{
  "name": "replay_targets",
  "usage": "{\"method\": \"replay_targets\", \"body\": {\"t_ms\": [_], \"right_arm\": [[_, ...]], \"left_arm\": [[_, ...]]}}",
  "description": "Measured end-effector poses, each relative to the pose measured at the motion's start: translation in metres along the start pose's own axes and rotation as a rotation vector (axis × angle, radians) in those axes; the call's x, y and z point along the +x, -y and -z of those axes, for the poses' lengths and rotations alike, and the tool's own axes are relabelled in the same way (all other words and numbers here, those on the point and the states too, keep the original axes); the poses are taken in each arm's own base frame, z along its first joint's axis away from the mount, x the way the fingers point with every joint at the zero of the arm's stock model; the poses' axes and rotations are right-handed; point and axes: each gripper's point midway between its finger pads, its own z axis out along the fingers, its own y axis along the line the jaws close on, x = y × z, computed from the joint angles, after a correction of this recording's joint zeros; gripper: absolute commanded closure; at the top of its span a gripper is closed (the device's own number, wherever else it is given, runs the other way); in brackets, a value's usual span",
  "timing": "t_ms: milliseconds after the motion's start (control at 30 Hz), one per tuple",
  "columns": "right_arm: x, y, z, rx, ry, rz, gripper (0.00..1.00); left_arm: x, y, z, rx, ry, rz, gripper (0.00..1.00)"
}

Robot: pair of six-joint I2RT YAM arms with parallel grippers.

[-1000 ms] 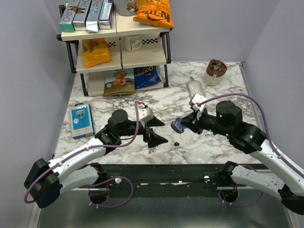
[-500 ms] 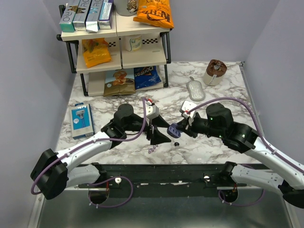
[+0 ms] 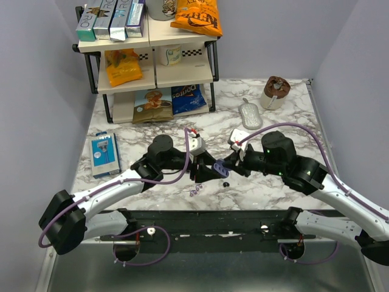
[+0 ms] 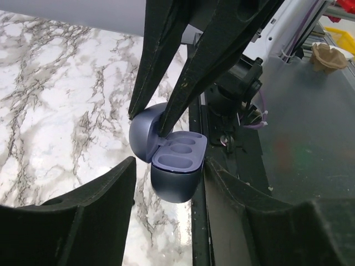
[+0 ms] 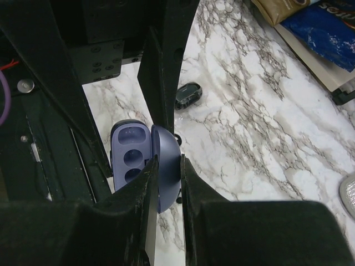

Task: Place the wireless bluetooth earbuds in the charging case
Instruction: Adjust the charging case.

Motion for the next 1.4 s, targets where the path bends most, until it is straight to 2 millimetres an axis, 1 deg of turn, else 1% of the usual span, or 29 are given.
{"method": "replay_targets", "body": {"t_ms": [33,67,133,167,233,267,300,367,400,467,500,633,667,700,767,800,867,900,967,1033,1067,1133,1167,1200,1233,1267,1300,1400], "right_arm": [[0.001,0.0,0.0,0.0,-0.001,0.0,0.99],[0.001,0.0,0.0,0.0,-0.001,0.0,0.99],[0.001,0.0,0.0,0.001,-0.002,0.0,0.99],[0.001,0.0,0.0,0.0,-0.002,0.0,0.99],[0.001,0.0,0.0,0.0,-0.003,0.001,0.99],[0.001,0.0,0.0,0.0,-0.003,0.0,0.99],[0.002,0.0,0.0,0.0,-0.003,0.0,0.95],[0.002,0.0,0.0,-0.001,-0.004,-0.001,0.85],[0.002,0.0,0.0,-0.001,-0.004,-0.001,0.72],[0.002,0.0,0.0,-0.001,-0.004,-0.004,0.63],[0.002,-0.001,0.0,-0.001,-0.005,-0.008,0.54],[0.001,0.0,0.001,0.009,0.001,-0.033,0.41],[0.0,0.001,0.002,0.018,0.005,-0.04,0.39],[-0.001,0.002,0.003,0.028,0.01,-0.045,0.34],[-0.004,0.007,0.005,0.058,0.022,-0.06,0.29],[-0.006,0.009,0.007,0.072,0.03,-0.067,0.12],[-0.009,0.015,0.011,0.114,0.045,-0.093,0.07],[-0.011,0.018,0.014,0.138,0.055,-0.104,0.03],[-0.016,0.029,0.02,0.212,0.08,-0.14,0.03],[-0.019,0.042,0.027,0.299,0.113,-0.195,0.08],[-0.017,0.047,0.029,0.335,0.122,-0.234,0.1],[-0.006,0.058,0.029,0.406,0.118,-0.313,0.16],[0.002,0.061,0.028,0.433,0.113,-0.359,0.23],[0.012,0.064,0.025,0.456,0.098,-0.396,0.36],[0.023,0.065,0.022,0.473,0.082,-0.436,0.45],[0.038,0.065,0.016,0.487,0.053,-0.471,0.53],[0.053,0.063,0.01,0.494,0.018,-0.503,0.57],[0.096,0.05,-0.009,0.476,-0.097,-0.575,0.55]], "left_arm": [[0.0,0.0,0.0,0.0,0.0,-0.001,0.51],[0.0,0.001,0.0,0.003,-0.001,-0.001,0.57],[0.001,0.003,-0.001,0.009,-0.002,-0.002,0.65],[0.001,0.004,-0.002,0.012,-0.003,-0.001,0.73],[0.001,0.004,-0.002,0.013,-0.004,-0.001,0.84],[0.002,0.004,-0.002,0.013,-0.004,0.0,0.94],[0.002,0.004,-0.002,0.013,-0.004,0.0,1.0],[0.002,0.004,-0.002,0.014,-0.005,0.001,1.0],[0.003,0.004,-0.002,0.014,-0.005,0.001,1.0],[0.003,0.004,-0.002,0.014,0.0,0.0,1.0],[0.003,0.004,-0.002,0.014,0.002,0.0,1.0],[0.009,0.003,-0.001,0.004,0.002,0.012,1.0],[0.011,0.002,-0.001,0.001,0.001,0.016,1.0],[0.013,0.002,-0.001,-0.005,-0.001,0.02,1.0],[0.016,0.001,0.0,-0.014,-0.005,0.03,1.0],[0.017,0.0,0.0,-0.02,-0.006,0.034,1.0],[0.018,-0.002,0.002,-0.041,-0.002,0.043,1.0],[0.019,-0.004,0.004,-0.06,0.005,0.046,1.0],[0.019,-0.006,0.008,-0.095,0.017,0.051,1.0],[0.018,-0.009,0.013,-0.139,0.036,0.054,1.0],[0.018,-0.011,0.017,-0.169,0.051,0.051,1.0],[0.02,-0.015,0.025,-0.226,0.076,0.055,1.0],[0.019,-0.018,0.032,-0.268,0.104,0.051,1.0],[0.02,-0.02,0.038,-0.309,0.127,0.051,1.0],[0.02,-0.022,0.043,-0.342,0.145,0.049,1.0],[0.021,-0.024,0.05,-0.383,0.171,0.047,1.0],[0.021,-0.024,0.054,-0.409,0.187,0.043,1.0],[0.018,-0.025,0.066,-0.486,0.238,0.027,1.0]]}}
